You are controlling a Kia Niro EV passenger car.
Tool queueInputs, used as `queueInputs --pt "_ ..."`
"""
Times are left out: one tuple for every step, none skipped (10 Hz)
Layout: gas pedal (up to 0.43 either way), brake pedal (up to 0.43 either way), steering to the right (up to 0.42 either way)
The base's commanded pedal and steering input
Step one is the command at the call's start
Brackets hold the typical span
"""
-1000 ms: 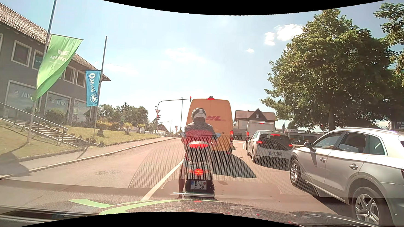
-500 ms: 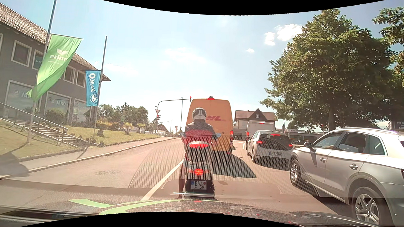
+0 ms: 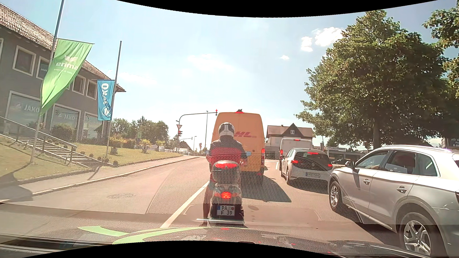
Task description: Follow the waypoints while adhering to traffic rules and regulations
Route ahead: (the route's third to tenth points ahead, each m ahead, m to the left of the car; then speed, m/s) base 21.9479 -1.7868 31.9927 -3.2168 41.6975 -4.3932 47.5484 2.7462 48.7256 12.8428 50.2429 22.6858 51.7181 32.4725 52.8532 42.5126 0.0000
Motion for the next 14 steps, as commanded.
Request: queueInputs --pt "0.0 0.25 0.019" --pt "0.0 0.25 0.019" --pt "0.0 0.25 0.019" --pt "0.0 0.25 0.019" --pt "0.0 0.25 0.019" --pt "0.0 0.25 0.019" --pt "0.0 0.25 0.019" --pt "0.0 0.25 0.019" --pt "0.0 0.25 0.019" --pt "0.0 0.25 0.019" --pt "0.0 0.25 0.019" --pt "0.0 0.25 0.019" --pt "0.0 0.25 0.019" --pt "0.0 0.25 0.019"
